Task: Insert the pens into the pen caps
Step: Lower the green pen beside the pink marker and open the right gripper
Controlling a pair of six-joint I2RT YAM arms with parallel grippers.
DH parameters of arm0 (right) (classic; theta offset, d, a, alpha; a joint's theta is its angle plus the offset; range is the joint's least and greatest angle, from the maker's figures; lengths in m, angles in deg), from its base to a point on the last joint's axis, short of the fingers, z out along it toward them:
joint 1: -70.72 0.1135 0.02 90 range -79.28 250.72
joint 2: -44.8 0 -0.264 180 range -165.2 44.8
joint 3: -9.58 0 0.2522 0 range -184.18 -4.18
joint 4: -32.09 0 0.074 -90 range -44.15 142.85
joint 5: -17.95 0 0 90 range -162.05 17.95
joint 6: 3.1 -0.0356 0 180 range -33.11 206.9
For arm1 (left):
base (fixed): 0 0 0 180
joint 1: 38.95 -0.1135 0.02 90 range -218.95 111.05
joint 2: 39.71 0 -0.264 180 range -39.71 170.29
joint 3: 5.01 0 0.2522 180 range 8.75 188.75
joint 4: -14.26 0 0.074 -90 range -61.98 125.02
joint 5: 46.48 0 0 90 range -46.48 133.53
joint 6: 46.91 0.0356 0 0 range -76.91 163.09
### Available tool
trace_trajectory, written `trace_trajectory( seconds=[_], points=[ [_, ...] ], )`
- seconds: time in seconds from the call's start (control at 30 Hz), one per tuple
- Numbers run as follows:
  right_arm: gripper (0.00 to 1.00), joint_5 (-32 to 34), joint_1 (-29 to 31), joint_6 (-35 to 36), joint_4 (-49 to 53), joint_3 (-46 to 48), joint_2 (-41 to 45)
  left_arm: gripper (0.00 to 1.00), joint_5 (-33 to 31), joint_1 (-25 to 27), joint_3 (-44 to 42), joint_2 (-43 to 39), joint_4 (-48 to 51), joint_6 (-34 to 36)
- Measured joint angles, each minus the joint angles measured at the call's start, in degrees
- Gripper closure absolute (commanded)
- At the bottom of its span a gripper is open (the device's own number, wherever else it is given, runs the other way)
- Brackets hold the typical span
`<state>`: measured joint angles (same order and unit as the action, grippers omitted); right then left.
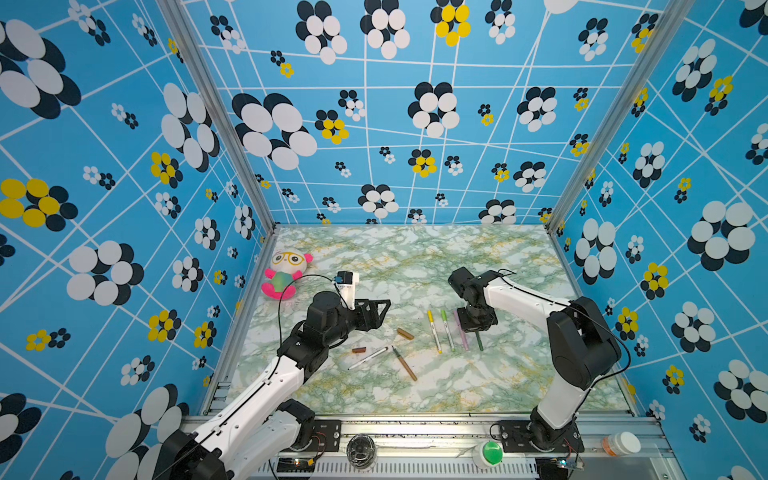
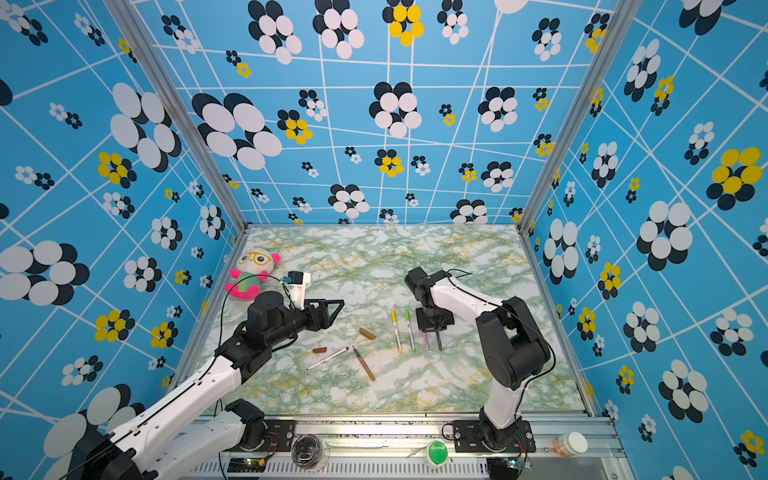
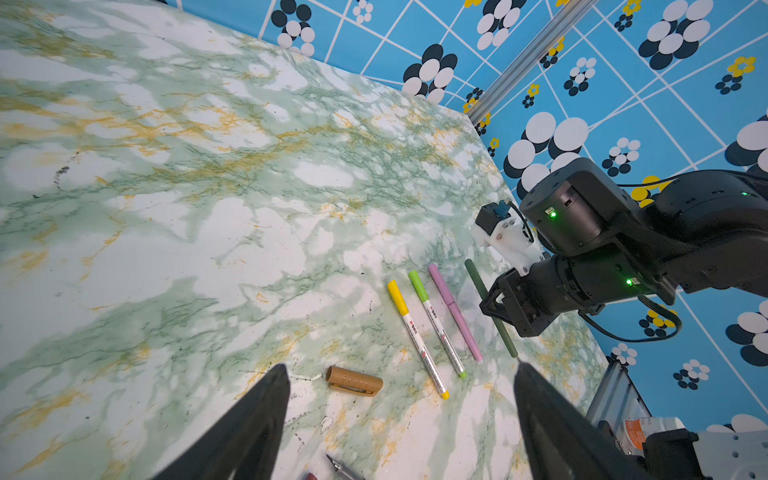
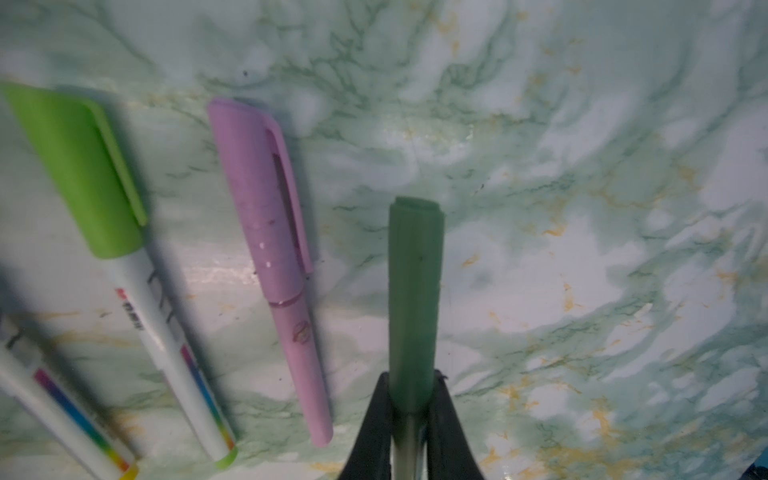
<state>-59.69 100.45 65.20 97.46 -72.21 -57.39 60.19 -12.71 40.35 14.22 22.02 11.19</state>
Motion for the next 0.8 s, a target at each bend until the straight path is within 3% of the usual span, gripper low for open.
trace_trajectory(
  seconds=[0.57,0.8],
  points=[
    [1.00,2.1,-0.7,0.5,-3.8,0.3,-2.9,0.15,0.9,-0.2,1.5,2.9,0.0,0.0],
    [0.94,2.6,-0.8,0.4,-4.7,1.8,-3.2,0.15,0.8,-0.2,1.5,2.5,0.4,0.0]
  ],
)
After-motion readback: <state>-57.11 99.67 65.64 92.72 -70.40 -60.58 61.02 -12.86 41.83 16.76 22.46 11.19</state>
